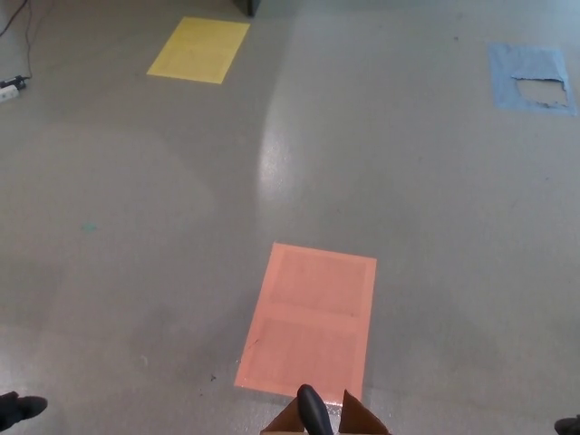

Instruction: An air pump is kept on top of a storage box on the floor and the robot uses its right hand to press down on the handle of the pump to compress it

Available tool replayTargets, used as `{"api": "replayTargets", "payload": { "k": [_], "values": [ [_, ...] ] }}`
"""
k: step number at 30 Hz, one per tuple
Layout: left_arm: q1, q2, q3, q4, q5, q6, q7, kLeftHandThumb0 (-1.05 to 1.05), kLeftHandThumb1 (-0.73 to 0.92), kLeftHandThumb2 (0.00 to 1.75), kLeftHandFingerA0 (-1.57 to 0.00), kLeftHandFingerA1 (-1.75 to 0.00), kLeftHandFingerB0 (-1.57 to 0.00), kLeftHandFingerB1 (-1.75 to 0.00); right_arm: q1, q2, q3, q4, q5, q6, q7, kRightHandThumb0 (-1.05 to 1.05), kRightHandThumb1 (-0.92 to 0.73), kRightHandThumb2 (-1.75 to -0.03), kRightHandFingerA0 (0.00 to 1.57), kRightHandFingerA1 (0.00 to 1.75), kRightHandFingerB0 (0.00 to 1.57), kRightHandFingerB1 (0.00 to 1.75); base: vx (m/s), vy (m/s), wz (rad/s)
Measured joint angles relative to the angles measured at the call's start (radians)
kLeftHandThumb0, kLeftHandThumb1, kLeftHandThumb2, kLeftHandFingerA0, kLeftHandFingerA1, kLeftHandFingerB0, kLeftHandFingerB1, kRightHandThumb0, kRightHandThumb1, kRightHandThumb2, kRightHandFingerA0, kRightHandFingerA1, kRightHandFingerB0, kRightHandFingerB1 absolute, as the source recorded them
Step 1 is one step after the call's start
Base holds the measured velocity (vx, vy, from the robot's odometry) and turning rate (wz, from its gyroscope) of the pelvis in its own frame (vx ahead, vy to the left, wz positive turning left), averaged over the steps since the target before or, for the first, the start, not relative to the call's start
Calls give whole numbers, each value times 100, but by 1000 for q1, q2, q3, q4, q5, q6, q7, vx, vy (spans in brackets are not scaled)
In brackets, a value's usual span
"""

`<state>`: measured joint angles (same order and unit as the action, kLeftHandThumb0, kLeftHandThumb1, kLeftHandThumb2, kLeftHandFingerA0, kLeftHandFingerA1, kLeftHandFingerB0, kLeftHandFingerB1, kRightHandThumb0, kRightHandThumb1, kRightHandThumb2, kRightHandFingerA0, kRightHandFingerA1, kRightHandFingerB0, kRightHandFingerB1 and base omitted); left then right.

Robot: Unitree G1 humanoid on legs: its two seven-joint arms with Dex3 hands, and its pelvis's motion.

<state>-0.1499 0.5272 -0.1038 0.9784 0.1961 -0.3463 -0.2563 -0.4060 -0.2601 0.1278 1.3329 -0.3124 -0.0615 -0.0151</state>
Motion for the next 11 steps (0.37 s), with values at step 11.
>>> {"api": "replayTargets", "payload": {
  "k": [11],
  "values": [
    [-26, -12, 15, 51, -2, 9, 12, -32, 63, 114, -1, -47, 0, -46, 0, -1, 15, 1, -4, 3, 9, -61, -92, -76, 9, 27, 8, 24, 0, 0, 0]
  ]
}}
